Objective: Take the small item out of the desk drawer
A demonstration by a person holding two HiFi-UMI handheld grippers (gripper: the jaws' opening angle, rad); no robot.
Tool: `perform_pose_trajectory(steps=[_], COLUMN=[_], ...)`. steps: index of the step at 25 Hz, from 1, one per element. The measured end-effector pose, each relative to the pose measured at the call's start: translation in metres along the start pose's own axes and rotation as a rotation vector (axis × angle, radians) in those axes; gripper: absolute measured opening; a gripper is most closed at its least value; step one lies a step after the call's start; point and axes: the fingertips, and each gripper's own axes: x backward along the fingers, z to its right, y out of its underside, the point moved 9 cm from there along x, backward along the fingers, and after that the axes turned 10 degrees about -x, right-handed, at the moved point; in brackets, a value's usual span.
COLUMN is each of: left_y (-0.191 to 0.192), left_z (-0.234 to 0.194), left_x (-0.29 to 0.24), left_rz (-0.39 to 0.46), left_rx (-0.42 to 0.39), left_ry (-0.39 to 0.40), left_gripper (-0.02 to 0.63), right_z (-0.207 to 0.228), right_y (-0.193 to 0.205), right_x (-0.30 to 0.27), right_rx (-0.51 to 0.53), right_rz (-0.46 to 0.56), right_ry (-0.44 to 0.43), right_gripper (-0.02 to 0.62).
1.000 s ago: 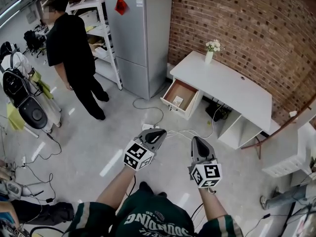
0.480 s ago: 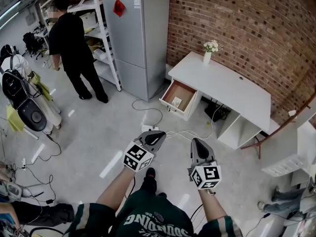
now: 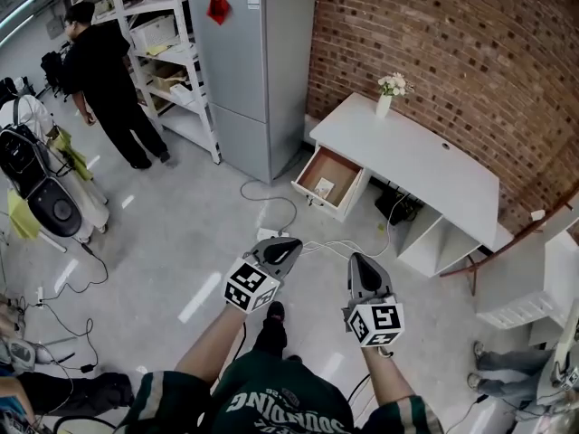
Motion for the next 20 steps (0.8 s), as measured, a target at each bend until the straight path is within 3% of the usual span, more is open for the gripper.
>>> perform_pose_trajectory(steps=[20], left_y=[0.022], left_z=[-0.151], left_x=[-0.116], left_rz=[-0.023], left_rx=[0.015], left_ry=[0.009], left_gripper=[0.018], right_z=[0.062], right_y=[-0.012], right_x=[-0.180], right_rx=[0.002], right_rz=[-0.059], right_ry=[0.016], right_gripper=[0.025])
